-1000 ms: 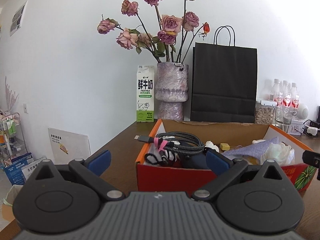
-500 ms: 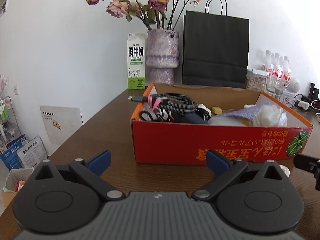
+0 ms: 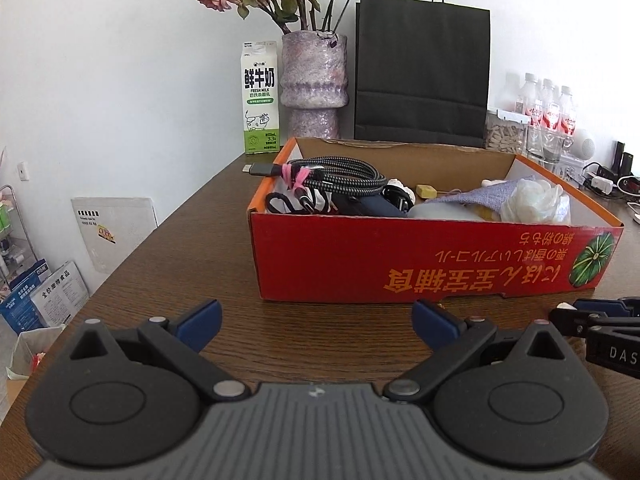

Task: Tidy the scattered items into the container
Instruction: 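Grasp the white cap with the right gripper while the left grasps the orange clip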

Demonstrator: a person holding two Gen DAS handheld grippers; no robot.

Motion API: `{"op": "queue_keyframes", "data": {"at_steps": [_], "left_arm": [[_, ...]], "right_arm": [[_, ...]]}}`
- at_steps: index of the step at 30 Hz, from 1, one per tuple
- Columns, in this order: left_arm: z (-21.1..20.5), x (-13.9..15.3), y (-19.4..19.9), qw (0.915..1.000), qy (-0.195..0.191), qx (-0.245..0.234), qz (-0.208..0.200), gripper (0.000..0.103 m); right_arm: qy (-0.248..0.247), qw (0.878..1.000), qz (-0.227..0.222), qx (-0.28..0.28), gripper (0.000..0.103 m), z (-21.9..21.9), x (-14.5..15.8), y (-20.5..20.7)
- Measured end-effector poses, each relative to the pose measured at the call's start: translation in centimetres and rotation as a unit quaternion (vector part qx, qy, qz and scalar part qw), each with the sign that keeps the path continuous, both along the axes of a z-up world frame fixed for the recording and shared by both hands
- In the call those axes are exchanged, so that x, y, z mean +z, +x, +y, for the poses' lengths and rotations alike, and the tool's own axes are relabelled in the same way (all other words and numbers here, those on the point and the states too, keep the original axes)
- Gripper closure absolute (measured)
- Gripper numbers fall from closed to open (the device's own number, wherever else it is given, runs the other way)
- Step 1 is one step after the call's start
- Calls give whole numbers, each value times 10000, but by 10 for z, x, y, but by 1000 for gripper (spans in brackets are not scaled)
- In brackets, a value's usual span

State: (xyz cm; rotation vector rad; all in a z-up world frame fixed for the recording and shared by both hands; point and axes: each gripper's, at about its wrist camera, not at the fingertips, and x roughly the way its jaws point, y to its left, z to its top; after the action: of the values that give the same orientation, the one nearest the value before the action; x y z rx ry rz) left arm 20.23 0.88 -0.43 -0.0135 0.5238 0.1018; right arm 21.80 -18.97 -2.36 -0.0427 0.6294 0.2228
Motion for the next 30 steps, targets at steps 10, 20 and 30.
{"op": "queue_keyframes", "data": {"at_steps": [10, 20, 30], "left_arm": [[-4, 0, 1, 9998, -4, -192, 3, 0], [-44, -5, 19, 9974, 162, -606, 341, 8], [-51, -10, 23, 9961, -49, -693, 547, 89]], "right_arm": [[145, 9993, -265, -202, 77, -12, 6, -3], [205, 9979, -366, -495, 77, -35, 7, 0], [142, 9977, -571, -344, 77, -31, 10, -9]]}}
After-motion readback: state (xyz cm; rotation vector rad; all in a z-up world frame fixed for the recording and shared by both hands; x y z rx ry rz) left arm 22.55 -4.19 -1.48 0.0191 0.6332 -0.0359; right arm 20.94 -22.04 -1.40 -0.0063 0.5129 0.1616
